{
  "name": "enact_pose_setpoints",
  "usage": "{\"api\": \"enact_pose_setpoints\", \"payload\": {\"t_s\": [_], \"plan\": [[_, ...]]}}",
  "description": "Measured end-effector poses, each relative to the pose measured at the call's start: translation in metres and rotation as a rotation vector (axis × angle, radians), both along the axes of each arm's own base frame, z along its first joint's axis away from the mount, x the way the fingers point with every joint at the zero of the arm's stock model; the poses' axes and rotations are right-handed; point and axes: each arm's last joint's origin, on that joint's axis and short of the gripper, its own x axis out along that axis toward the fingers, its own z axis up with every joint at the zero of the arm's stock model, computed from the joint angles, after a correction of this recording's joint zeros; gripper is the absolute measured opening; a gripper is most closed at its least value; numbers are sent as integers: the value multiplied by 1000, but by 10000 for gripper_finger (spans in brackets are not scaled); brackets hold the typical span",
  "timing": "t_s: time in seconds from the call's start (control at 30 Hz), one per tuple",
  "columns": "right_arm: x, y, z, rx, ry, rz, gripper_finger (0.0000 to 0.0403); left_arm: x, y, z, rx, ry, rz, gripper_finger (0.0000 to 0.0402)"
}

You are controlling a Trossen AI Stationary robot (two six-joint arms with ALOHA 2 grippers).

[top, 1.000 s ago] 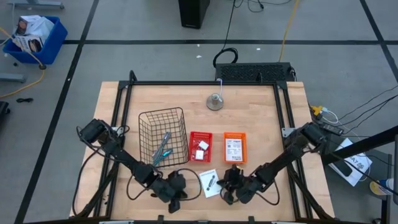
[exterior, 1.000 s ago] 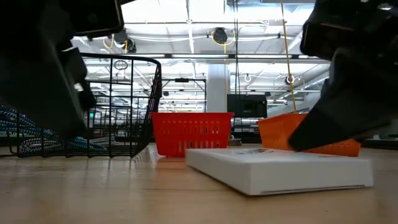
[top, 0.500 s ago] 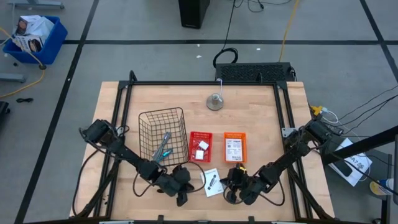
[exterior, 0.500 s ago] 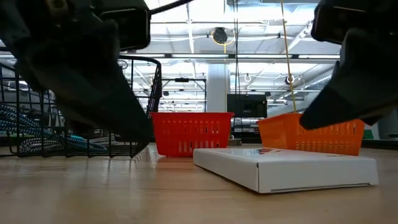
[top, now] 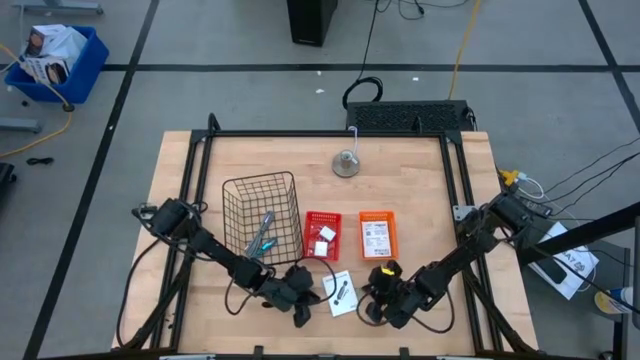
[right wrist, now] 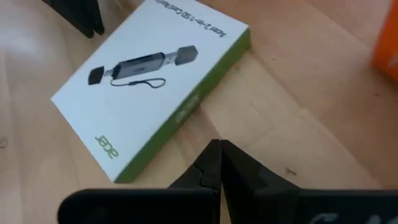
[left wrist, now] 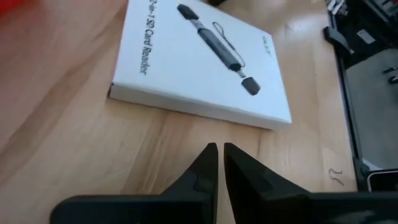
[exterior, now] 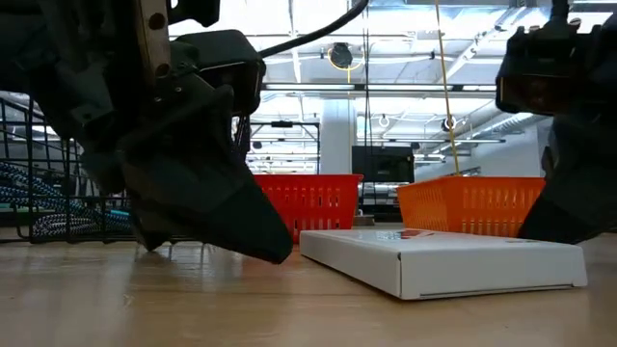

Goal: Pick and place items into bin
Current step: Put the card reader box into the orange basket

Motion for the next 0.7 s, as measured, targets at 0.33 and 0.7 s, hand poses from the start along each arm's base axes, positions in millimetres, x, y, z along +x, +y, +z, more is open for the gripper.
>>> {"api": "enact_pose_setpoints", "payload": {"t_s": [0.33,0.7], "plan": [[21,11,-11,67,-92,75,0,7,-1,5,-9,-16,-7,30],[37,17,-3,164,-217,208,5,6,-1,3,14,37,-14,30]]}}
